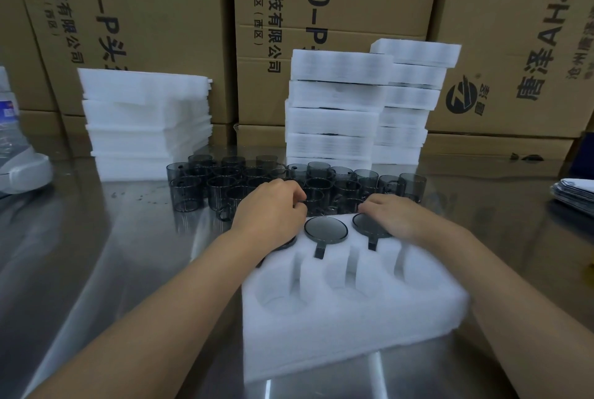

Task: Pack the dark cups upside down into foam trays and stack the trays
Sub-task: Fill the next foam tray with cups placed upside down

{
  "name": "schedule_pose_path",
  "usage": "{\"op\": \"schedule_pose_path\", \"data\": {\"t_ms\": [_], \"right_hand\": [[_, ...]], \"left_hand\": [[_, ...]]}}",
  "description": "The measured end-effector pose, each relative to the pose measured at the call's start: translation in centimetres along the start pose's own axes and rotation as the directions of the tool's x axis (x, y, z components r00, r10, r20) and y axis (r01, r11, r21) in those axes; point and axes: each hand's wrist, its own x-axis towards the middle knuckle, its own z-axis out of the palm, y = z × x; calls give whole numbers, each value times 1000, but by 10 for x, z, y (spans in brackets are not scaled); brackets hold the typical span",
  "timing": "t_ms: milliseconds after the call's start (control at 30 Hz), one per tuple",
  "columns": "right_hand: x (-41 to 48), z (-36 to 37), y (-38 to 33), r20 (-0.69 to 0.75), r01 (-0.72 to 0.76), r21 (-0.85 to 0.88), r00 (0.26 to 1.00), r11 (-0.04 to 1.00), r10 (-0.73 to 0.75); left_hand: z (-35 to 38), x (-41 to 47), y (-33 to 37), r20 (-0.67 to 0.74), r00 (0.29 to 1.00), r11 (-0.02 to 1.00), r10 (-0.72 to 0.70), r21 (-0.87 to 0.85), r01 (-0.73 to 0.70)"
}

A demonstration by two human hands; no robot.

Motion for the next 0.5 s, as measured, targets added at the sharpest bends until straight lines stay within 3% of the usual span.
{"op": "schedule_pose_path", "data": {"t_ms": [167, 500], "right_hand": [[0, 0, 2, -99, -35, 88, 994, 996, 44], [-14, -23, -10, -381, 75, 259, 924, 963, 31]], "left_hand": [[1, 1, -1, -3, 1000, 1000, 10, -5, -10], [1, 0, 0, -108, 991, 986, 80, -140, -94]]}}
